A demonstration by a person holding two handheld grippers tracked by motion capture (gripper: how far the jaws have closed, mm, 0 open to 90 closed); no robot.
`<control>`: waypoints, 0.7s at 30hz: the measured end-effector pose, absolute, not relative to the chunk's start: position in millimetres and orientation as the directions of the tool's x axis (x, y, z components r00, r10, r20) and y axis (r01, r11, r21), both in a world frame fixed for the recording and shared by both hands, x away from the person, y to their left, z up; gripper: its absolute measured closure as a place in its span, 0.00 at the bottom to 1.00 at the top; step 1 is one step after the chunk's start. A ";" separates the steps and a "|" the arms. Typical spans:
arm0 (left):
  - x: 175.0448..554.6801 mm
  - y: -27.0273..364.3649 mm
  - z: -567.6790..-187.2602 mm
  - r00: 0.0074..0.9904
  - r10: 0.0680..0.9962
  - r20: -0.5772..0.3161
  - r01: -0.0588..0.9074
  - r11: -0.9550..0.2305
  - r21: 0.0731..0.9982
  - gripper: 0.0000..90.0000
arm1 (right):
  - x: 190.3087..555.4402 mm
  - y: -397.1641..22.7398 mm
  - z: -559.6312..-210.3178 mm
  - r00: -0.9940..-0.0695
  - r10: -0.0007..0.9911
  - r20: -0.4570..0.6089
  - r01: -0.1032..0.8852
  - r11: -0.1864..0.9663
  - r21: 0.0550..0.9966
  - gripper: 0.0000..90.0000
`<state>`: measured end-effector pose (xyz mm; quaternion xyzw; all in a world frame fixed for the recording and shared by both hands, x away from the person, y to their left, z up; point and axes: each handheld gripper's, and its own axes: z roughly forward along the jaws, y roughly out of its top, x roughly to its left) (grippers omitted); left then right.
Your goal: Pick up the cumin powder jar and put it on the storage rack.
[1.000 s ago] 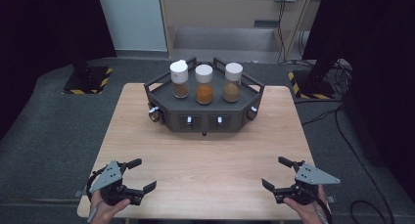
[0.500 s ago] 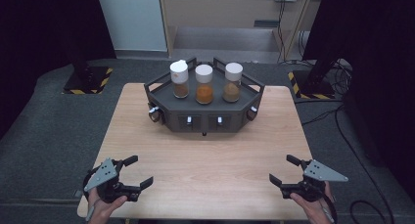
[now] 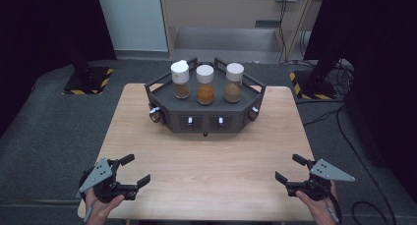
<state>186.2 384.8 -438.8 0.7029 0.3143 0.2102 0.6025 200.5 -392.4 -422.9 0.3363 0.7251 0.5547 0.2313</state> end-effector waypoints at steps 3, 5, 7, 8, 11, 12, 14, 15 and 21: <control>186.8 386.7 -438.9 0.706 0.703 -0.082 0.191 -0.078 0.978 0.05 | 201.0 -393.9 -423.7 -0.663 0.747 0.044 0.234 0.152 0.960 0.08; 186.9 388.0 -439.7 0.702 0.707 -0.087 0.193 -0.070 0.979 0.05 | 201.3 -394.1 -423.7 -0.663 0.748 0.042 0.234 0.154 0.960 0.08; 186.9 388.8 -439.6 0.699 0.710 -0.086 0.193 -0.072 0.979 0.05 | 201.4 -394.1 -423.7 -0.662 0.748 0.041 0.235 0.155 0.960 0.08; 186.9 389.3 -440.1 0.698 0.710 -0.090 0.194 -0.067 0.979 0.05 | 201.4 -394.1 -423.6 -0.662 0.749 0.041 0.235 0.155 0.959 0.08; 187.0 389.7 -440.1 0.697 0.711 -0.088 0.193 -0.068 0.979 0.05 | 202.0 -394.1 -423.9 -0.662 0.748 0.041 0.237 0.157 0.959 0.08; 187.3 390.0 -439.9 0.698 0.711 -0.087 0.194 -0.070 0.979 0.05 | 202.2 -393.8 -424.1 -0.661 0.749 0.042 0.237 0.156 0.959 0.08; 187.5 390.0 -440.3 0.698 0.710 -0.089 0.194 -0.068 0.979 0.05 | 202.5 -393.4 -424.3 -0.662 0.748 0.041 0.237 0.157 0.959 0.08; 187.7 390.0 -440.2 0.698 0.710 -0.089 0.194 -0.068 0.979 0.05 | 202.5 -393.3 -424.3 -0.662 0.748 0.039 0.236 0.159 0.959 0.08; 188.6 390.4 -440.4 0.701 0.707 -0.091 0.194 -0.066 0.979 0.05 | 203.5 -393.5 -425.0 -0.664 0.747 0.036 0.233 0.161 0.959 0.09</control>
